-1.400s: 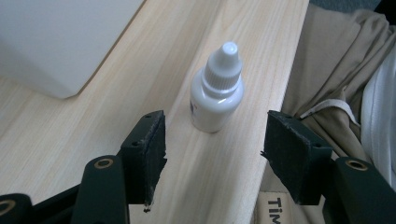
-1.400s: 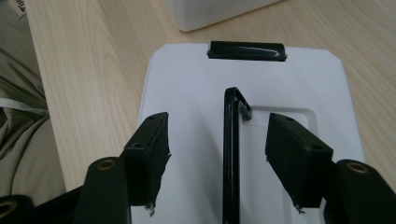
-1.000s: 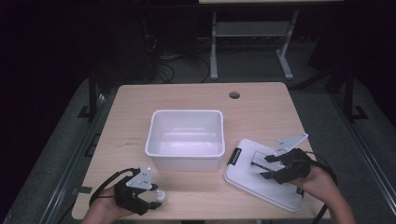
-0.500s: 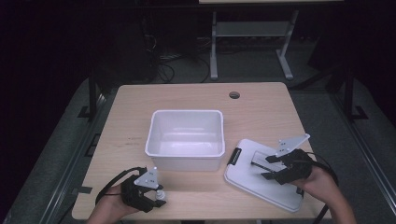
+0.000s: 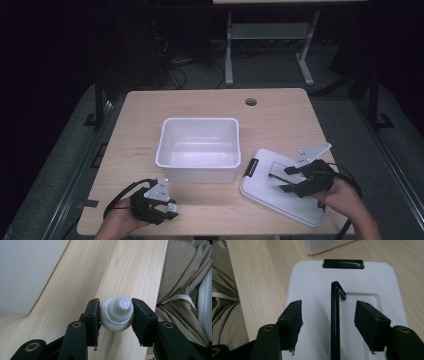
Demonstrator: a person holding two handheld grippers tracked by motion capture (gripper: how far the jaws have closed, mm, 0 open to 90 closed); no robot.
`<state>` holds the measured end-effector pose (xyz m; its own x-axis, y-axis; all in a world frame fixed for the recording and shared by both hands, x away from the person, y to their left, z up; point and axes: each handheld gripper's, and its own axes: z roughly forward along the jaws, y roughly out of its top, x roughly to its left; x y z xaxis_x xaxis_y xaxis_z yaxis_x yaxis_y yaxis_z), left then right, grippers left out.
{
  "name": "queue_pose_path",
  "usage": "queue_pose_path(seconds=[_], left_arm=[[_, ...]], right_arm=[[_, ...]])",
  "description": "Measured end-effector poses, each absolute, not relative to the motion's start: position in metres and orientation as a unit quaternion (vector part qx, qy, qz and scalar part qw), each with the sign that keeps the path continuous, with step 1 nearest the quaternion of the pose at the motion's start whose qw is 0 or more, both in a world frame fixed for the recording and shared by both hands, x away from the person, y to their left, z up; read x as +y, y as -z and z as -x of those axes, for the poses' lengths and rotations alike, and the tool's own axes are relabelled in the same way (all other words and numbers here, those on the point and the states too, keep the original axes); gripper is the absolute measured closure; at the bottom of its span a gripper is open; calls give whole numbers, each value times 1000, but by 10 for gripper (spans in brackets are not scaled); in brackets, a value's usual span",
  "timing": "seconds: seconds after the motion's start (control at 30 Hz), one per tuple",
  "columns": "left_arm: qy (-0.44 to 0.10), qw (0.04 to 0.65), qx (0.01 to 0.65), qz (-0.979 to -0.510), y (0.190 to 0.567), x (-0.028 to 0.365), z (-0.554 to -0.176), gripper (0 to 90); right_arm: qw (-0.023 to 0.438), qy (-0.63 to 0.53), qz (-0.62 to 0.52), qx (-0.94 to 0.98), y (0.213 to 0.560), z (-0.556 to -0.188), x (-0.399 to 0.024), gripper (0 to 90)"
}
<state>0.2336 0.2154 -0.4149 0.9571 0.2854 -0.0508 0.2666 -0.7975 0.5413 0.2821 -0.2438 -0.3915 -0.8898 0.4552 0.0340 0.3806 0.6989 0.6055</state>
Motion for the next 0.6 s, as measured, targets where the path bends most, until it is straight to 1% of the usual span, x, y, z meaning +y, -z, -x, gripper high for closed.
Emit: queue_pose_path(seconds=[0.37, 0.6], left_arm=[[-26, 294, 145, -944, 389, 226, -235, 597], [-41, 298, 146, -942, 363, 231, -239, 597]], right_arm=[[59, -314, -229, 920, 392, -282, -245, 386], [60, -314, -230, 919, 389, -282, -246, 385]])
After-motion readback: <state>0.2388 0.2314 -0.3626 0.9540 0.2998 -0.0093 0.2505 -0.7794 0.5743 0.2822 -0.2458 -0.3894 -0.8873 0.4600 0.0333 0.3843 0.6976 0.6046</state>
